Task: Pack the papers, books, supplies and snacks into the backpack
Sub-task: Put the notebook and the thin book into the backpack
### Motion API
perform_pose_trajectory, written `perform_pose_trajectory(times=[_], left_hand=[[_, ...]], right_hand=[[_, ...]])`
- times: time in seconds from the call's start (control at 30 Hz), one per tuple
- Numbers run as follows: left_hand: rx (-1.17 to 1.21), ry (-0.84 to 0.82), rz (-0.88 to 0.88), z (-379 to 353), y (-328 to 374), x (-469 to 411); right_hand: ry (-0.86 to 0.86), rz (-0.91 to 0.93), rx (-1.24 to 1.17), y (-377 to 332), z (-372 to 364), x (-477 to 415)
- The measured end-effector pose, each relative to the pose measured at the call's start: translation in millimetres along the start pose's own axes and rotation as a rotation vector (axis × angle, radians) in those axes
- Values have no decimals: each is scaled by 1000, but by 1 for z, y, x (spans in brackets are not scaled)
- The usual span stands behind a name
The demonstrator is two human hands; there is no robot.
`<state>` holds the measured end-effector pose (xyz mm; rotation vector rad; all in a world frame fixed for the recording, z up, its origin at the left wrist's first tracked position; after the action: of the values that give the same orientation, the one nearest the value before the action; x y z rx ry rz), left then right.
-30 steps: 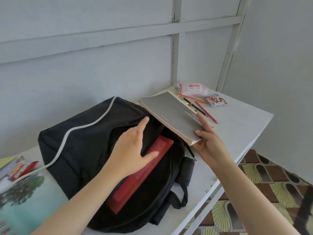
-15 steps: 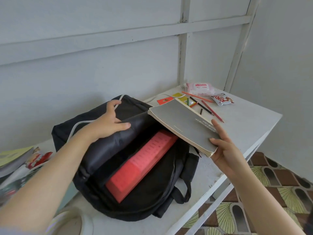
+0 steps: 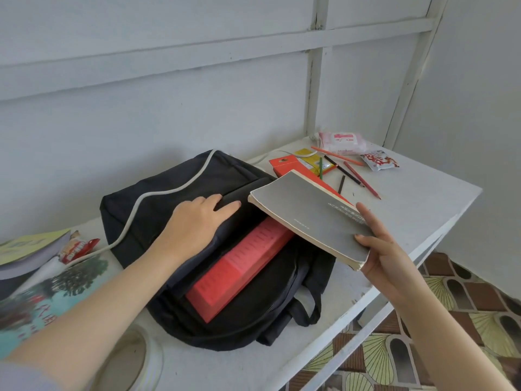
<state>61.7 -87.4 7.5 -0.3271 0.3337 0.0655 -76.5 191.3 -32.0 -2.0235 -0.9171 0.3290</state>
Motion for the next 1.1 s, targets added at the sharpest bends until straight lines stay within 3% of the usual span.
perform_pose_trajectory(times=[0.1,0.27,0.37,0.47,0.53,0.67,0.97,1.1], left_hand=[[-11,-79,32,-1,2,5],[-32,-355,189,-1,-1,16],[183,-481,271,8,-3,9],[460,-402,301,19,-13,-1],[520,-326,311,30,-20,-7],[430,-243,280,59,-28,-22],[220,-240,232,98,-37,-39],[199,-238,227,101,-34,-38]], right_hand=[[11,5,18,-1,-1,5],[25,12,27,-1,-2,11],[24,13,33,0,-2,14],[41,21,63,-2,-2,18],[49,30,95,-5,-3,21],[4,9,137,-13,-6,25],[-191,-114,216,-21,-61,11],[-158,-168,257,-16,-100,-19]])
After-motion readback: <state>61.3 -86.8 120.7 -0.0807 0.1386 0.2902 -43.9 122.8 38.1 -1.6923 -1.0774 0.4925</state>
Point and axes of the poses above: each hand's wrist, its own x-axis away from the middle knuckle, its own z-axis out of the back of the hand, y = z × x, the point moved 3 cm from there along -x, towards the middle knuckle, and after that the axes turned 9 degrees about -y, right-handed, at the moved point
